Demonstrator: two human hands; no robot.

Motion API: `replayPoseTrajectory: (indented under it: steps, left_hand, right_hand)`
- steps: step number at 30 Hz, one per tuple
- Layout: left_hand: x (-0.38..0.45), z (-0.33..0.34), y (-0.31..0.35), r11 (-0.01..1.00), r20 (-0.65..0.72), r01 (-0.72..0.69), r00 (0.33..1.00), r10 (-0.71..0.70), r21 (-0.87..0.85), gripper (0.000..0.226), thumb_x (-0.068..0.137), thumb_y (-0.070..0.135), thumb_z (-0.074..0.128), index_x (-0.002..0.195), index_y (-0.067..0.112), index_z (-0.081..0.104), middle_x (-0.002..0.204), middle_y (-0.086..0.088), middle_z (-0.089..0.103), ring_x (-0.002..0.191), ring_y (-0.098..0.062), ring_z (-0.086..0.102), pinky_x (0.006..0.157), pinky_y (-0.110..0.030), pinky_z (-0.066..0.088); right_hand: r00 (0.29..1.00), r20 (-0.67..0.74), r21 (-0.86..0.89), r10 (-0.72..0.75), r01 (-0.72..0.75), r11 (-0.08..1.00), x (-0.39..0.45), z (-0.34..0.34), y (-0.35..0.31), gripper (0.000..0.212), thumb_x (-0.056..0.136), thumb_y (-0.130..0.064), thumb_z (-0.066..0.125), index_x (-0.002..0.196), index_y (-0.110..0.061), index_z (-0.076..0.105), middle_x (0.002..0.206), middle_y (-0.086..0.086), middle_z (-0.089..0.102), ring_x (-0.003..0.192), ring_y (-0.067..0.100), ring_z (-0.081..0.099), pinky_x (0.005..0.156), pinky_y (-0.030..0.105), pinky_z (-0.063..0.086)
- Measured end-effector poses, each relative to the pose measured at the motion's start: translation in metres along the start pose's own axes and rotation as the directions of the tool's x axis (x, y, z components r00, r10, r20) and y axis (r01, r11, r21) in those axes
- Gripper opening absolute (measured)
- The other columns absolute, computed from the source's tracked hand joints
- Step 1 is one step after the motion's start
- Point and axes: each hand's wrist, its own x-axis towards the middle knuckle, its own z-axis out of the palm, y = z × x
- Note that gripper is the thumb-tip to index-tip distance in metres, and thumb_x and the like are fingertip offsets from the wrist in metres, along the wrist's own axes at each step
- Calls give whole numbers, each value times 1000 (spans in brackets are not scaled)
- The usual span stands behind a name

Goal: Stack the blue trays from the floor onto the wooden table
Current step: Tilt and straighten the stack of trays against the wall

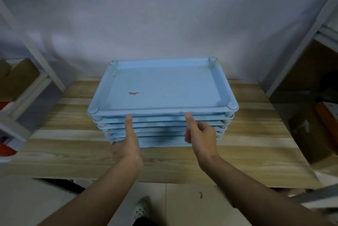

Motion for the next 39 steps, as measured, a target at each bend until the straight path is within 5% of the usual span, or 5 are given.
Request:
replayPoseTrajectory:
  steps: [2,5,10,16,39]
  left_hand:
    - [7,-1,1,989,173,127,978,-114,-70,138,19,96,61,137,26,46,130,3,59,113,-21,58,106,-45,38]
    - [18,-3,7,980,363,138,928,-78,-141,113,34,88,68,129,29,53,121,3,66,106,-22,64,94,-45,50]
    - [25,13,27,970,452,148,891,-45,-194,98,45,83,70,124,28,53,123,-2,62,113,-32,59,86,-68,48]
    - [50,36,50,960,411,153,911,-45,-236,68,66,61,76,120,28,53,125,-1,55,117,-30,53,81,-62,54]
    - [114,95,121,981,535,179,838,-110,-79,100,54,67,80,137,27,44,137,-8,48,123,-37,49,84,-71,46]
  right_hand:
    - [943,0,108,333,-331,938,2,2,14,72,67,-69,69,108,-10,61,109,13,65,101,28,63,88,49,55]
    - [899,8,339,438,-415,844,10,4,23,126,44,-76,75,149,-28,26,148,0,37,131,32,43,95,60,47]
    - [915,23,552,403,-347,758,23,17,25,119,55,-64,78,151,-40,13,150,-1,35,134,33,41,95,66,44]
    - [918,41,660,394,-321,680,50,39,27,127,44,-57,85,150,-38,18,150,4,35,132,33,42,87,60,52]
    - [880,-16,580,475,-379,721,148,82,2,93,71,-45,77,148,-29,28,144,8,39,123,34,50,91,58,51]
